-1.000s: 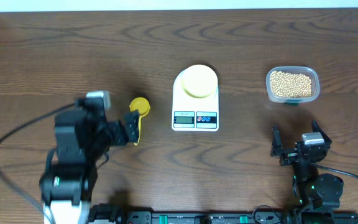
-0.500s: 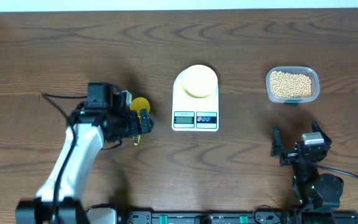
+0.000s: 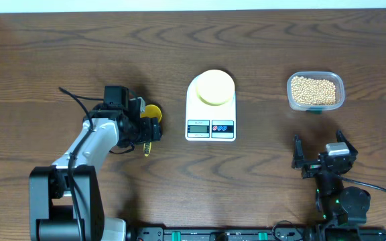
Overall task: Scoop item into bowl and weigh 50g on scale
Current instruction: 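Move the left gripper to the yellow scoop handle and grasp it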
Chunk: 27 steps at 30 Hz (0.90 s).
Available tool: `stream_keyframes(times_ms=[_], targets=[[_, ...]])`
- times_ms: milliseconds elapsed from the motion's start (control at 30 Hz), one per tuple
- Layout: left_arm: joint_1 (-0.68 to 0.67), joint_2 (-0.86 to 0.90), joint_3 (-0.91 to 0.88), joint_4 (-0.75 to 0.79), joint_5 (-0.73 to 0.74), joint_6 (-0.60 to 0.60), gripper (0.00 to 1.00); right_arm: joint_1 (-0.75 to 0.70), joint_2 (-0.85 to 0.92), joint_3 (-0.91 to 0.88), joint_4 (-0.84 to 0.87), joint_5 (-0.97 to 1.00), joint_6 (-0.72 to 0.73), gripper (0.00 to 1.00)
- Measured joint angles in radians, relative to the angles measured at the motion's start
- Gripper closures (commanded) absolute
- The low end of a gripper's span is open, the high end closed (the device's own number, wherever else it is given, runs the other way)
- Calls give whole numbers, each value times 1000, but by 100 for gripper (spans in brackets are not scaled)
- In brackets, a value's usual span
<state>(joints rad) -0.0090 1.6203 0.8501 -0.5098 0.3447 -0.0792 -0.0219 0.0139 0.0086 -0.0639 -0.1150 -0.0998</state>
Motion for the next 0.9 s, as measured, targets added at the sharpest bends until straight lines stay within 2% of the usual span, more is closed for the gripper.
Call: stream_keyframes(times_ms=[100,300,367,533,633,800,900], targets=[[0,11,0,13,8,17,35,0,0,0,0,0,0,1],[0,43,0,24,50,61,36,0,0,0,0,0,0,1],[0,50,2,26,65,69,40,0,0,0,0,0,0,1],[2,72,8,40,91,90,57,0,0,0,0,0,0,1],[2,86,15,46,102,101,60,0,0,0,0,0,0,1],[2,95,17,47,106,107,79,0,0,0,0,0,0,1],[2,102,16,46,114,106,80,0,0,0,0,0,0,1]])
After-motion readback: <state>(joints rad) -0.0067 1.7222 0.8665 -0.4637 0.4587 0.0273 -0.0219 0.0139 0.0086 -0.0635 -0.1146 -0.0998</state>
